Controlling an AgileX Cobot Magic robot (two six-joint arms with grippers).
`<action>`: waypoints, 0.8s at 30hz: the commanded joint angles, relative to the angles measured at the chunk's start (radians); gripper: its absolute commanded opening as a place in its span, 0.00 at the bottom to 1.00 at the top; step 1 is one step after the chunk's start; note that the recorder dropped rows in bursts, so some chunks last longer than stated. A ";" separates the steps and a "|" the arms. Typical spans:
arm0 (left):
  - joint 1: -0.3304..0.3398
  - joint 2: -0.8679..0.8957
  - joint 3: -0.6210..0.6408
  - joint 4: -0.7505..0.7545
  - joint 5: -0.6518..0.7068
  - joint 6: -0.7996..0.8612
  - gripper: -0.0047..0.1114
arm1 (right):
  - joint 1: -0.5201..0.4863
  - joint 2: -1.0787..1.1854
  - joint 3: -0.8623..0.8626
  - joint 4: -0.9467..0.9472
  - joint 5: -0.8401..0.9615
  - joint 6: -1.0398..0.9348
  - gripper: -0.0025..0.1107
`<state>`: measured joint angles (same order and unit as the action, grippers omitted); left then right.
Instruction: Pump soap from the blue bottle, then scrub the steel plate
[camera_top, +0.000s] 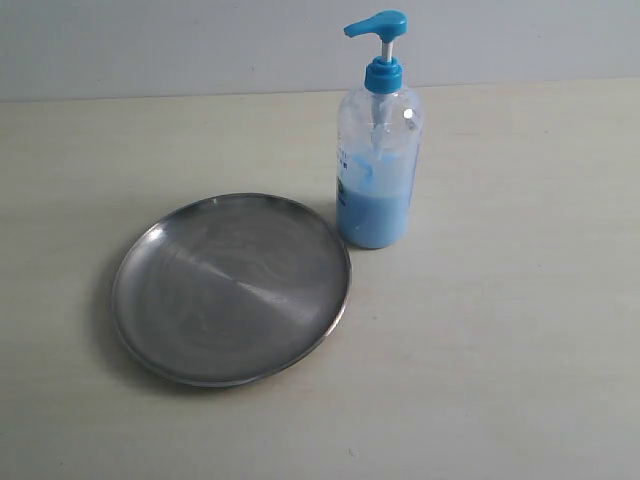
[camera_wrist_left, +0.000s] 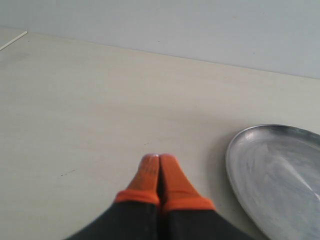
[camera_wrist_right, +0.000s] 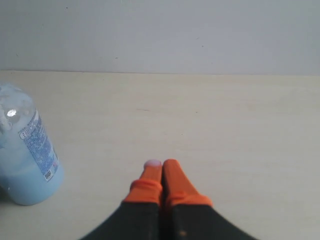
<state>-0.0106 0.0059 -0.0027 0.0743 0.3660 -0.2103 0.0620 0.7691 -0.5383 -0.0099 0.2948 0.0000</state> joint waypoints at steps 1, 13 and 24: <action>0.002 -0.006 0.003 0.003 -0.009 -0.004 0.04 | -0.005 0.000 -0.008 0.003 -0.006 0.000 0.02; 0.002 -0.006 0.003 0.003 -0.009 -0.004 0.04 | -0.005 0.000 -0.008 0.003 -0.006 0.006 0.02; 0.002 -0.006 0.003 0.003 -0.009 -0.004 0.04 | -0.005 0.068 -0.008 0.089 -0.006 0.009 0.02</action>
<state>-0.0106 0.0059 -0.0027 0.0743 0.3660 -0.2103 0.0620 0.7988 -0.5383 0.0573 0.2948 0.0099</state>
